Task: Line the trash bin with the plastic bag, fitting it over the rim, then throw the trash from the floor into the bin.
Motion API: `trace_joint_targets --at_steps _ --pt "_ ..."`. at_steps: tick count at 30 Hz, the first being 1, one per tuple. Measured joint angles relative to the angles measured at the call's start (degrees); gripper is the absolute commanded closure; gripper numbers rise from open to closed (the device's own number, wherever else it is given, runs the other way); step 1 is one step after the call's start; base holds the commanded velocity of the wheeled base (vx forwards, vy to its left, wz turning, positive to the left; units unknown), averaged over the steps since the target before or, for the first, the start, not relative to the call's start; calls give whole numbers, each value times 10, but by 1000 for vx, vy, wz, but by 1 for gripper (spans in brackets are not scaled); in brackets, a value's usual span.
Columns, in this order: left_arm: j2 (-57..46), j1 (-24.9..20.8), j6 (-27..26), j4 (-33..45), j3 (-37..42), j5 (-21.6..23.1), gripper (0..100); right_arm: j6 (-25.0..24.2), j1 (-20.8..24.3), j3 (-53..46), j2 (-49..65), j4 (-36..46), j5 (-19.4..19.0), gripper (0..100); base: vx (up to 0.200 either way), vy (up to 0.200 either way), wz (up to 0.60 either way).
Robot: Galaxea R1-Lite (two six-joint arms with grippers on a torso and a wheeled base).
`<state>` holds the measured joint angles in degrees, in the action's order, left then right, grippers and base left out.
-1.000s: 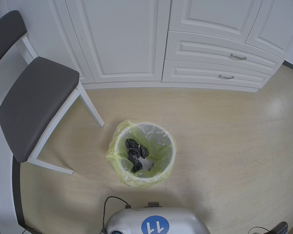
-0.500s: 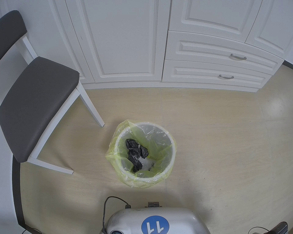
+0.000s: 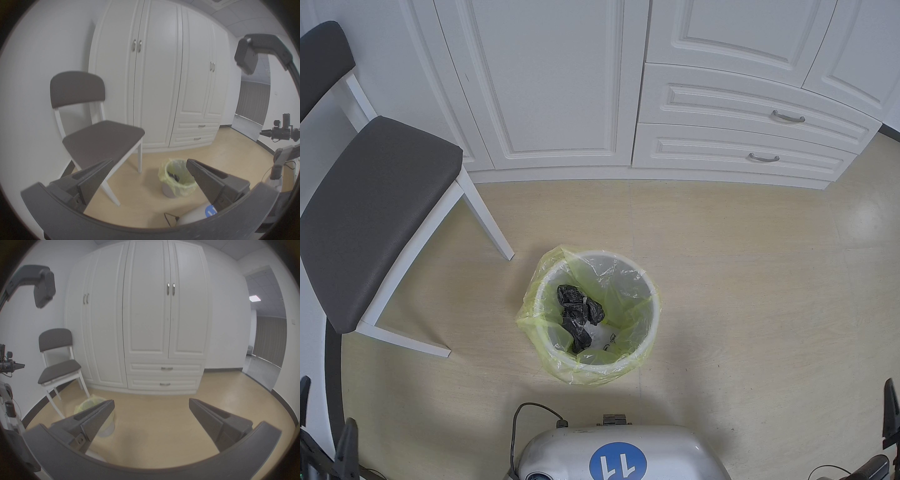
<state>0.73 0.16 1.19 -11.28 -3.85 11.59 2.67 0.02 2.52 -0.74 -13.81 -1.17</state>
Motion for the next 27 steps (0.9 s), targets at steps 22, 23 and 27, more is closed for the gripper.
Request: trace_joint_targets --at_steps 22,23,27 --pt "1 -1 -4 85 28 -71 0 20 -1 -15 0 98 9 0 0 0 0" --pt "1 -1 -6 87 28 -74 0 20 -1 -15 0 100 -2 0 0 0 0" --pt "1 1 -8 112 29 -111 0 20 -1 -15 -1 118 -19 0 0 0 0"
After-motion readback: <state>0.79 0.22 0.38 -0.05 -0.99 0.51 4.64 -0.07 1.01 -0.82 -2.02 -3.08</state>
